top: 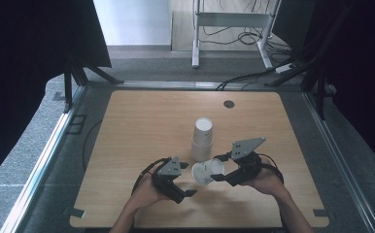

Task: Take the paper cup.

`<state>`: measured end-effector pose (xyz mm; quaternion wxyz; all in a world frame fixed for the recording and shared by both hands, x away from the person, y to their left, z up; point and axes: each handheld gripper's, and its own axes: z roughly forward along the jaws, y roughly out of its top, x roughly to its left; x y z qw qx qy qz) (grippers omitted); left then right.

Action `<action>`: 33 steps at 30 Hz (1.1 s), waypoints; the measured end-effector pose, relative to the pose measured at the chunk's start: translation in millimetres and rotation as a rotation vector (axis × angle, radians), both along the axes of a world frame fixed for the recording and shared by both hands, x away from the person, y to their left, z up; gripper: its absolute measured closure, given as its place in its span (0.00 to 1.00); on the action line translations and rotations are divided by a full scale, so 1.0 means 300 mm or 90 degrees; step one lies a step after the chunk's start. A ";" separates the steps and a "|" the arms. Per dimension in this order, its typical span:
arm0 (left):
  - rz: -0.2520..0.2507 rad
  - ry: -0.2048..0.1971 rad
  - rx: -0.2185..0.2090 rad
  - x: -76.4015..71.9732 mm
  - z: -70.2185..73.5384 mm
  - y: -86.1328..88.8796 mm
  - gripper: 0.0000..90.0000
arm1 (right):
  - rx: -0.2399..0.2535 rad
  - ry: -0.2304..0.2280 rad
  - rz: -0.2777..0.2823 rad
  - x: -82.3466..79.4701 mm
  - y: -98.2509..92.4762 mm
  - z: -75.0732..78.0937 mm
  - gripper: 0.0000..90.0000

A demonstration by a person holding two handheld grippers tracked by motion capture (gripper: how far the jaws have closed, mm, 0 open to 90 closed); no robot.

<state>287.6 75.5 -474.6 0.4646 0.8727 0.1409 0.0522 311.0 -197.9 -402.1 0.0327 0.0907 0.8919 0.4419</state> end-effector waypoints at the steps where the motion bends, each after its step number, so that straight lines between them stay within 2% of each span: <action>1: -0.001 -0.001 0.000 -0.001 -0.001 0.000 0.06 | 0.000 0.000 0.002 0.000 -0.001 -0.004 0.40; 8: -0.005 -0.006 -0.005 -0.007 -0.014 -0.002 0.06 | 0.021 0.006 0.013 -0.001 0.005 -0.038 0.40; 20: -0.013 -0.011 0.004 -0.011 -0.031 -0.011 0.07 | 0.058 0.020 0.028 -0.003 0.012 -0.088 0.40; 26: -0.025 -0.015 0.024 -0.012 -0.048 -0.031 0.08 | 0.060 0.026 0.039 -0.006 0.018 -0.108 0.40; 33: -0.031 -0.018 0.035 -0.013 -0.056 -0.045 0.09 | 0.066 0.032 0.043 -0.009 0.020 -0.115 0.40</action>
